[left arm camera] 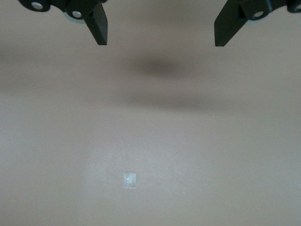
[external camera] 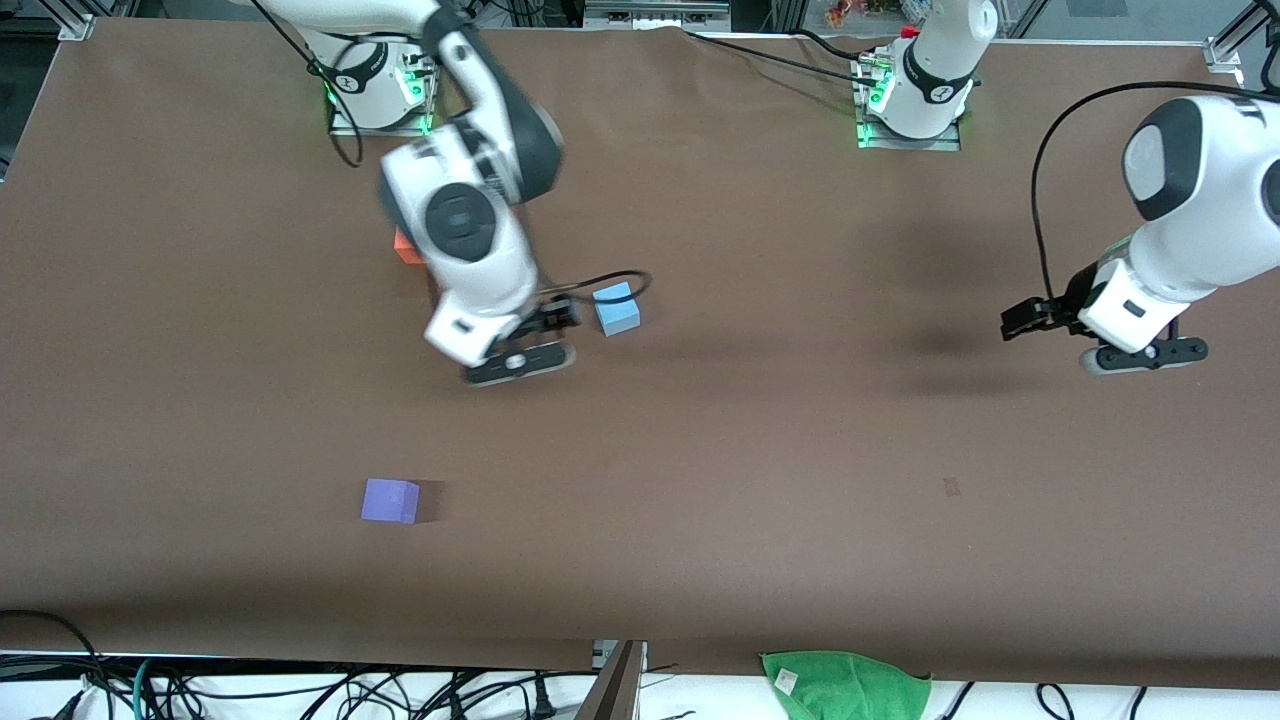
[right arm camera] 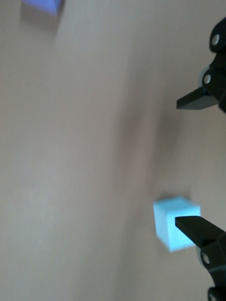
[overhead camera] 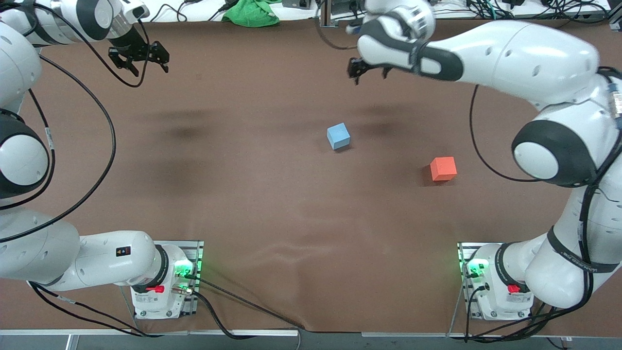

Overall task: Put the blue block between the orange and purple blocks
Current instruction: 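Lower the right gripper over the blue cube while the left arm retracts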

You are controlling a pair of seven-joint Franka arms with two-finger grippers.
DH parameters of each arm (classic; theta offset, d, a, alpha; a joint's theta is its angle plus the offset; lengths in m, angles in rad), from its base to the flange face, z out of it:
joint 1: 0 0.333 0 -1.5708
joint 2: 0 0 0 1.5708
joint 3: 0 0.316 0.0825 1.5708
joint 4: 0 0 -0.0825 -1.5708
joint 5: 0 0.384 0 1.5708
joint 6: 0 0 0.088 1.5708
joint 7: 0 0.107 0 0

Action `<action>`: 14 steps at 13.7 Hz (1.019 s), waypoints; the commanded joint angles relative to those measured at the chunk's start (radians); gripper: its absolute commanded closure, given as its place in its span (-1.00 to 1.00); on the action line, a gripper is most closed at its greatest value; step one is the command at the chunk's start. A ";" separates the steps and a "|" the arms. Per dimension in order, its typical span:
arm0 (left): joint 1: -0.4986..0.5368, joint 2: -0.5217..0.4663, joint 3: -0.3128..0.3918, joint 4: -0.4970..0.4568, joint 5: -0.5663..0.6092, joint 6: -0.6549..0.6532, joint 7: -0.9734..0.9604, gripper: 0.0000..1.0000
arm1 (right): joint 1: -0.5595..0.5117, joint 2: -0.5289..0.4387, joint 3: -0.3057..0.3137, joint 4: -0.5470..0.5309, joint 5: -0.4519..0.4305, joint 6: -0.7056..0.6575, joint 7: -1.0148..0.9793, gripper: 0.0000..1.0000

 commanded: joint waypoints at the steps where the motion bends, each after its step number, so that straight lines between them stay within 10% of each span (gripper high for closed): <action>1: 0.015 -0.042 -0.002 0.017 -0.029 -0.049 0.038 -1.00 | 0.056 0.058 -0.014 0.011 -0.009 0.083 0.083 -1.00; 14: 0.023 -0.055 -0.011 0.162 -0.026 -0.180 0.051 -1.00 | 0.131 0.054 0.023 -0.225 -0.007 0.313 0.086 -1.00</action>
